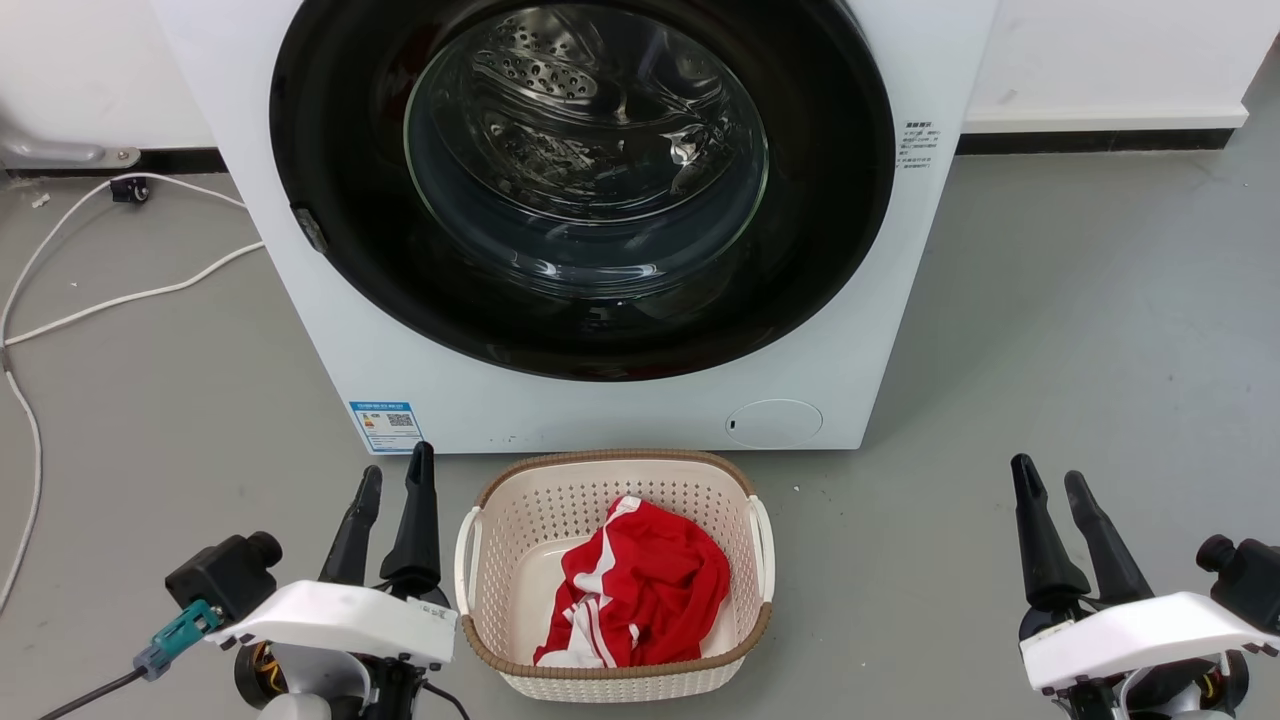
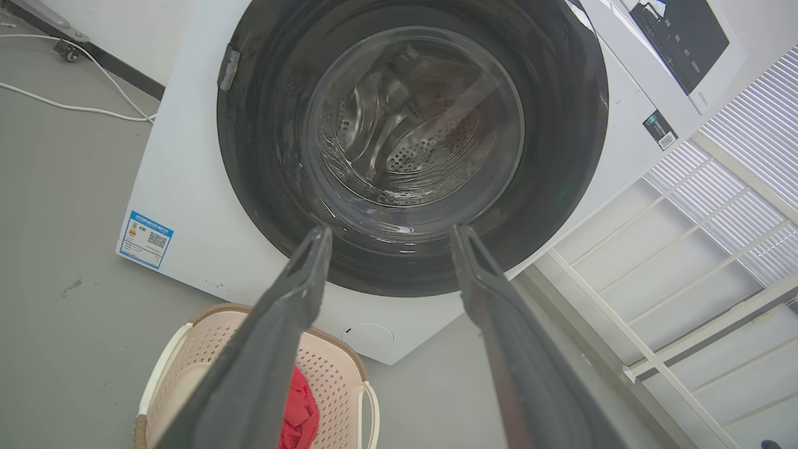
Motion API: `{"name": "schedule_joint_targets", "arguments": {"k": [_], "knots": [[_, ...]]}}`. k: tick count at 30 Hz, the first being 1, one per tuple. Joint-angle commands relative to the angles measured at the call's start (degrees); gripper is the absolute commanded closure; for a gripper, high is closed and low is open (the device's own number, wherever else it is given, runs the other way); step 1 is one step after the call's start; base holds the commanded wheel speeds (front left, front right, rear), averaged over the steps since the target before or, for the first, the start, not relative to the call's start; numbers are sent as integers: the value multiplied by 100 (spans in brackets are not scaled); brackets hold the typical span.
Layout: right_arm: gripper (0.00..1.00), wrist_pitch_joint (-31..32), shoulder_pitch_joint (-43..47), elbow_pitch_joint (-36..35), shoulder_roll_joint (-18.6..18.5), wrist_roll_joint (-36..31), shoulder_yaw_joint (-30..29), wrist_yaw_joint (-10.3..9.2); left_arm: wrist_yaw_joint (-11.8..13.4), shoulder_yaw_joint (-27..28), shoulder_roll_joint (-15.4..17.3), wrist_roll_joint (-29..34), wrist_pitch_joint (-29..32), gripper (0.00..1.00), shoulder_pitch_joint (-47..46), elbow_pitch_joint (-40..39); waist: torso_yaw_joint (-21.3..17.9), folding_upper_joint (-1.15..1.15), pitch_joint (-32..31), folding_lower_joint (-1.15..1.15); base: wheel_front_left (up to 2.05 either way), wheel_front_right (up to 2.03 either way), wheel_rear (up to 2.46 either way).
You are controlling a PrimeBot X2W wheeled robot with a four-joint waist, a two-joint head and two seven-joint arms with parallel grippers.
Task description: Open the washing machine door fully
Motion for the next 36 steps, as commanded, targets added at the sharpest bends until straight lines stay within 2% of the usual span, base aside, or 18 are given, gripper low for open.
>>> {"name": "schedule_joint_targets", "arguments": {"k": [1, 13, 36], "knots": [[0, -49, -15, -114, 5, -233, 11, 0, 8, -31, 10, 224, -64, 0, -121, -48, 2, 0, -3, 0, 0, 0, 0], [0, -134, 62, -222, 17, -1097, 69, 0, 53, -110, 6, 1072, -248, 0, -93, 19, 7, 0, -18, 0, 0, 0, 0], [0, -160, 146, -293, 36, -2433, 116, 0, 168, -210, -1, 2322, -540, 0, -129, 97, 3, 0, -13, 0, 0, 0, 0]]}}
